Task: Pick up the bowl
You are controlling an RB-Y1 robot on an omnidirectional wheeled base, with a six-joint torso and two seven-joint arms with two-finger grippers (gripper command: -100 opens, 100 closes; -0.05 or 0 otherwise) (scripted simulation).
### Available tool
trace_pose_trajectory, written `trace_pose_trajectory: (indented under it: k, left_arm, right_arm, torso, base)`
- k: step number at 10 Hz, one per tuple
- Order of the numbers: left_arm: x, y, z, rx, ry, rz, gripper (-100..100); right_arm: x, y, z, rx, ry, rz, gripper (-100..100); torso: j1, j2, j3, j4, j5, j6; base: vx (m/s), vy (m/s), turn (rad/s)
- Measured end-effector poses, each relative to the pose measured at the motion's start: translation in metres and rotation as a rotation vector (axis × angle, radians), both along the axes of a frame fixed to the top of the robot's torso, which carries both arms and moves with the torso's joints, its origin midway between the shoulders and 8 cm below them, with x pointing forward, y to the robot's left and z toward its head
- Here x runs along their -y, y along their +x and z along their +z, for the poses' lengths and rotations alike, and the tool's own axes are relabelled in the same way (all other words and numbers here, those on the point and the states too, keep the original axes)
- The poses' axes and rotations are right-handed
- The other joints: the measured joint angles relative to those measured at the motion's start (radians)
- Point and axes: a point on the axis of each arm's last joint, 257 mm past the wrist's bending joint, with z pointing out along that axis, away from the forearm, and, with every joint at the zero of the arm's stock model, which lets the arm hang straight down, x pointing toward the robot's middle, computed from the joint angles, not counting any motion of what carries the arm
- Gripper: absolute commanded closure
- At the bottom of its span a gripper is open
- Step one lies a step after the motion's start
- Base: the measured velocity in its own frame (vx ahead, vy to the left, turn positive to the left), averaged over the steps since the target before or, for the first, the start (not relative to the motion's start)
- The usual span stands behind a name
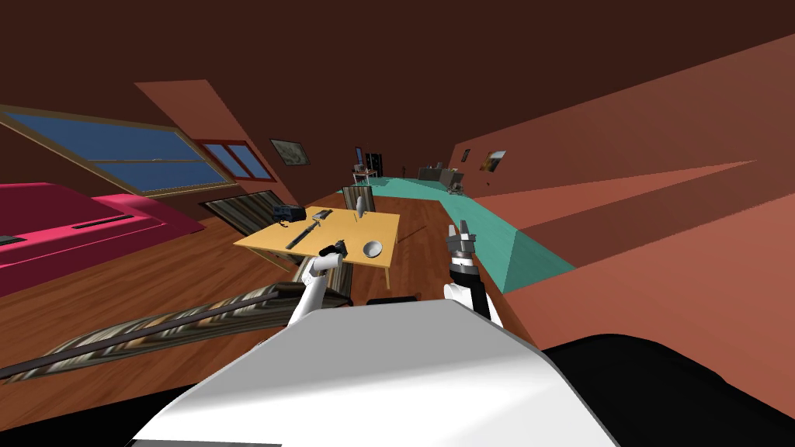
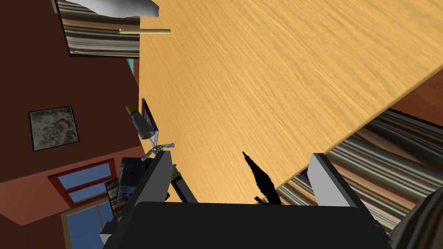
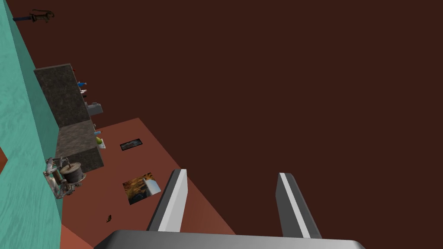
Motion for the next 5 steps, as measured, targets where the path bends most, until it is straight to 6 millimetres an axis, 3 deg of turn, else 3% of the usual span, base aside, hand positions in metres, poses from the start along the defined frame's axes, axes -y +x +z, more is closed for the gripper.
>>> trace_pose_trajectory:
  k: [5]
  left_arm:
    - [0.012,-0.008,-0.036,-0.155,-0.037,0.004,-100]
  right_arm:
    - [0.0,0.0,0.0,0.0,0.0,0.0,0]
  torso:
    - [-0.001,-0.001,-0.001,0.0,0.0,0.0]
  base:
    - [0.04,-0.066,0.053]
